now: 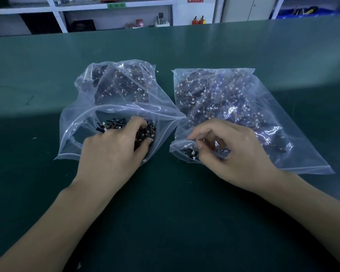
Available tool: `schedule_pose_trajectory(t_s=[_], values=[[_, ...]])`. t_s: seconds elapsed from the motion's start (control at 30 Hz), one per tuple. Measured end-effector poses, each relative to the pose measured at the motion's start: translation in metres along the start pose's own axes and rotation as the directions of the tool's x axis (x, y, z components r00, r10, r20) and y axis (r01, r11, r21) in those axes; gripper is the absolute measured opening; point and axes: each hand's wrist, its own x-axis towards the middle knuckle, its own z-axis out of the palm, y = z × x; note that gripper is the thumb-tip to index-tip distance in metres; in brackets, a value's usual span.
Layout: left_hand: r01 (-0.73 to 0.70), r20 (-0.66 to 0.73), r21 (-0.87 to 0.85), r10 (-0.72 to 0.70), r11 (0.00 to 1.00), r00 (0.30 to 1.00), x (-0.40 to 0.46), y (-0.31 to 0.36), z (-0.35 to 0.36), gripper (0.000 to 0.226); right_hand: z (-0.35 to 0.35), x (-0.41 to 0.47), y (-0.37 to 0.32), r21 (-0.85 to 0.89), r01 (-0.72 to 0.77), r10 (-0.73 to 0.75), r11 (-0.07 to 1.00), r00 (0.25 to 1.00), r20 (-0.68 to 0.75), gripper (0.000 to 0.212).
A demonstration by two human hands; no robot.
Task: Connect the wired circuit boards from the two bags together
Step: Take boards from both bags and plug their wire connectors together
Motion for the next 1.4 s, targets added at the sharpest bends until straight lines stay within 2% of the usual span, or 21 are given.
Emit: schedule_pose_trajectory(t_s=[0.07,0.17,0.27,0.43,0.57,0.73,0.87,1.1,1.23,1.4], values=[[0.004,0.008,0.021,-0.004,1.000,1.000,0.000,0.001,0.002,0.024,0.000,0.000,-0.001,-0.004,-0.009,0.009,1.000,1.000,0.004,0.024],[-0.026,-0.014,0.019,0.026,0.999,1.000,-0.002,0.003,0.000,0.008,-0.001,0.000,-0.003,-0.009,-0.011,0.011,1.000,1.000,0.015,0.023],[-0.025,-0.061,-0.006,0.024,1.000,0.998,0.000,0.003,-0.003,0.011,-0.001,0.001,-0.005,-0.008,-0.028,0.028,1.000,0.999,0.030,0.023],[-0.161,-0.299,-0.131,0.116,0.978,0.947,-0.002,0.011,-0.007,0.016,-0.001,0.000,-0.007,0.016,-0.067,0.066,0.998,0.996,0.056,0.014],[-0.241,-0.383,-0.292,0.117,0.926,0.916,-0.005,0.015,-0.004,0.015,-0.001,0.001,-0.006,0.011,-0.076,0.075,0.997,0.996,0.054,0.018],[-0.287,-0.353,-0.459,0.124,0.841,0.927,-0.011,0.022,0.004,0.013,0.000,0.003,-0.006,0.012,-0.015,0.014,1.000,0.996,0.083,0.029],[-0.308,-0.342,-0.484,0.147,0.819,0.928,-0.013,0.028,0.005,0.012,0.002,0.003,-0.006,0.057,0.035,-0.039,0.998,0.997,0.069,0.015],[-0.300,-0.313,-0.487,0.156,0.820,0.937,-0.013,0.030,0.004,0.014,0.001,0.003,-0.006,0.110,0.047,-0.050,0.993,0.998,0.023,0.001],[-0.254,-0.265,-0.495,0.134,0.831,0.955,-0.012,0.028,0.003,0.023,0.002,0.003,-0.006,0.122,0.013,-0.012,0.992,1.000,-0.013,0.002],[-0.226,-0.241,-0.463,0.123,0.857,0.963,-0.011,0.027,0.005,0.014,0.002,0.003,-0.007,0.165,-0.030,0.040,0.986,0.998,-0.056,0.008]])
